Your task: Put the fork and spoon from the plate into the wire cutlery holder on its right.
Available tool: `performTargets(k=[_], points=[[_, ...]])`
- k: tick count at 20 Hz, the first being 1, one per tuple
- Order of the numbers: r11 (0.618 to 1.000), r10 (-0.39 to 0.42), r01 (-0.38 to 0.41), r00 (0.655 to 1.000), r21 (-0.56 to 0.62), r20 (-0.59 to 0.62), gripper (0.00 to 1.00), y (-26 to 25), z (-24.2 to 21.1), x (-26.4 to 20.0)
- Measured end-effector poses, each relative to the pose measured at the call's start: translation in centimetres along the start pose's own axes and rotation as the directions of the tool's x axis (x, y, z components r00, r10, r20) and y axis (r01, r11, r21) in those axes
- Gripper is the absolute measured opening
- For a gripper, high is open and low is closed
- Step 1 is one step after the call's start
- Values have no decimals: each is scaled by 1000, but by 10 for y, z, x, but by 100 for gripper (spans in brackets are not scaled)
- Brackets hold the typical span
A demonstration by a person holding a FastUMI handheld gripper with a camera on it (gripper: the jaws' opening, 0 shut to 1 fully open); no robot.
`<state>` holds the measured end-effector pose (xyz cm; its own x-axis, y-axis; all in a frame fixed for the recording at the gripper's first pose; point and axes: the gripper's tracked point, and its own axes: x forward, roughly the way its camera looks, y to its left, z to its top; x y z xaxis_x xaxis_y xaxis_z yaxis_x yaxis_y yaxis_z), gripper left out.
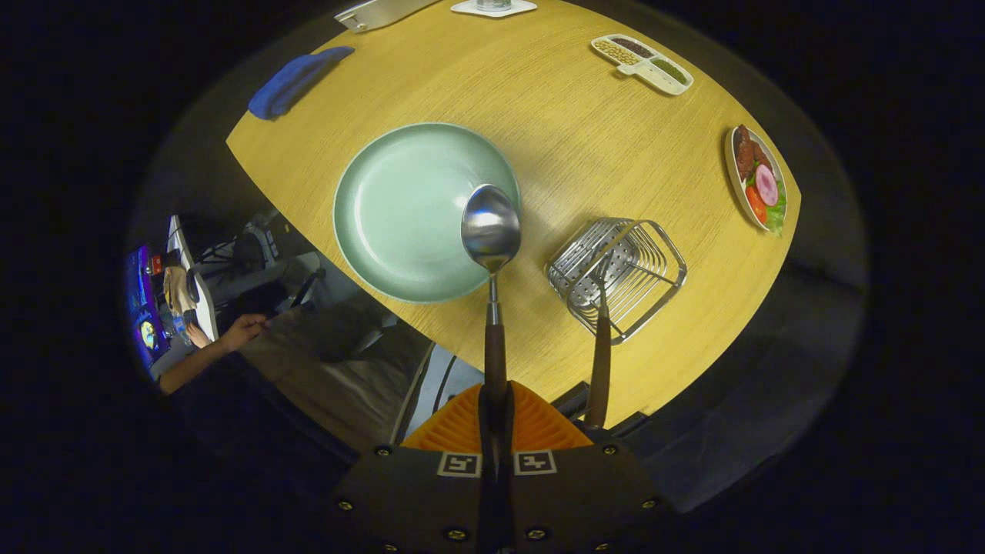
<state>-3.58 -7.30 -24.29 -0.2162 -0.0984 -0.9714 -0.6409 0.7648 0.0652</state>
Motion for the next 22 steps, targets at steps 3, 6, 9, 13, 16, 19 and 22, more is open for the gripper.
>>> performTargets(k=[3,6,9,13,16,19,22], points=[[1000,9,-9,1000,19,-2,1,-10,-8,-8],[999,45,-45,999,30,-7,1,-15,-17,-23],[997,49,-48,999,55,-21,1,-36,-27,-40],[995,1,6,997,99,-72,1,-74,-42,-46],[992,22,-9,994,125,-103,1,-84,-45,-40],[992,33,-16,990,126,-135,1,-90,-46,-35],[992,41,-21,987,126,-158,1,-93,-42,-27]])
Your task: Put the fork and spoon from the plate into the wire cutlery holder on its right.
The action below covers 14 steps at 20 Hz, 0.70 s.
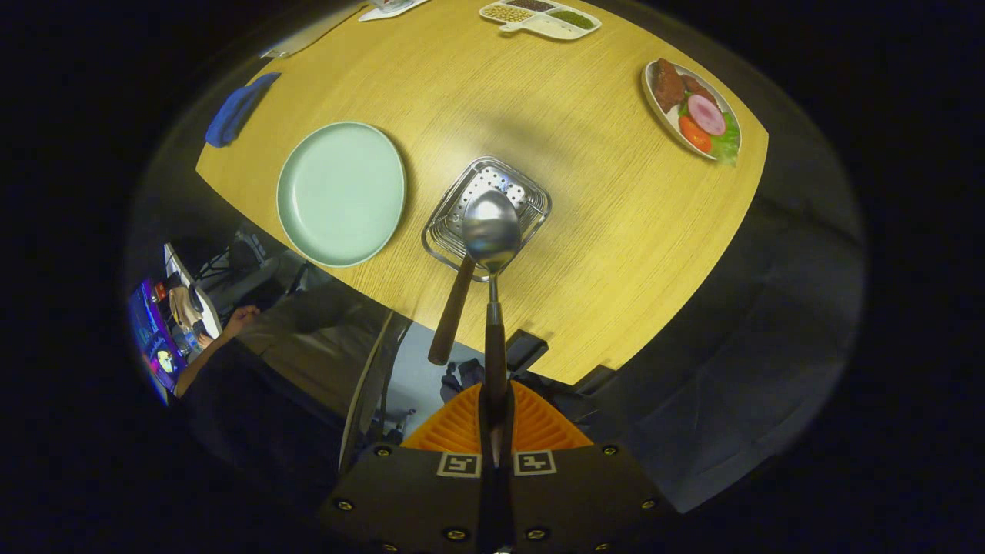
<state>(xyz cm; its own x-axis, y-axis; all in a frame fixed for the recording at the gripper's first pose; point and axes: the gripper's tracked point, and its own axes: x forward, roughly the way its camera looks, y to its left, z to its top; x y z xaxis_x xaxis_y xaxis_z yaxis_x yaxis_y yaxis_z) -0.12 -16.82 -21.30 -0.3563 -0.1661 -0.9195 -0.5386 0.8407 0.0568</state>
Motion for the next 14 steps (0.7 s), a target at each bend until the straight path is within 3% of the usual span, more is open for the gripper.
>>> performTargets(k=[10,14], points=[[1000,-6,7,994,12,-110,1,0,24,22],[999,-41,41,993,-2,-107,9,-6,33,23]])
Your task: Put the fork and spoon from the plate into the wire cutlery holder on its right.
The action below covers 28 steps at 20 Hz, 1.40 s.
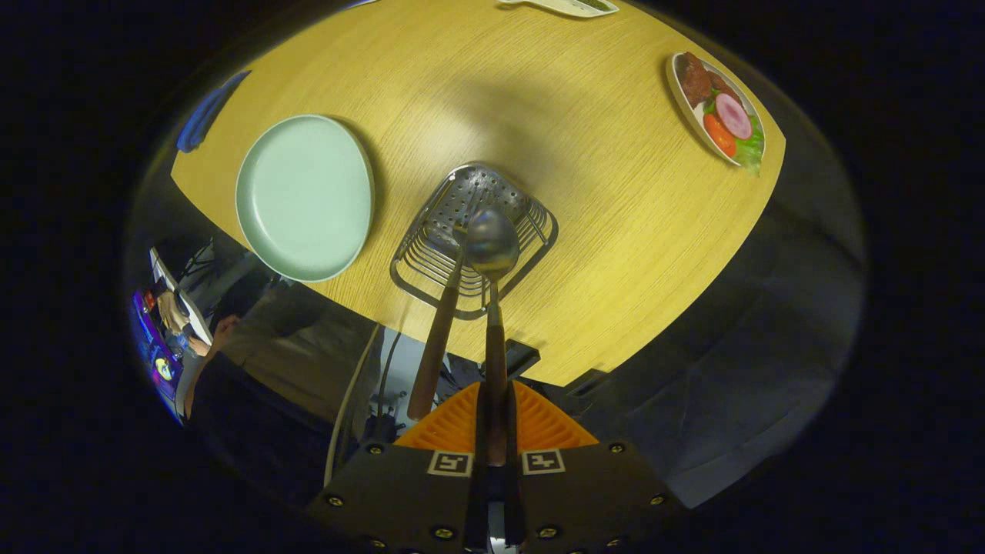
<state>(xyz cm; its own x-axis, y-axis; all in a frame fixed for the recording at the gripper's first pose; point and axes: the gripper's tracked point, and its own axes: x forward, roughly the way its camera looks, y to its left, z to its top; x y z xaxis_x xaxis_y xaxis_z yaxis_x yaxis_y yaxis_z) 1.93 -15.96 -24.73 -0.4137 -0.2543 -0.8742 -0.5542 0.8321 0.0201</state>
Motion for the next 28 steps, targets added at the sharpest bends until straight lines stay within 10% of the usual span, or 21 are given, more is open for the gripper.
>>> performTargets(k=[10,13,18,22,28], points=[[992,74,-89,984,86,160,13,-2,8,-30],[986,107,-132,971,104,215,39,-2,2,-43],[970,90,-180,888,162,450,39,10,6,-67],[949,11,-235,693,212,720,39,24,17,-101],[931,-211,-253,213,262,954,39,61,-5,-167]])
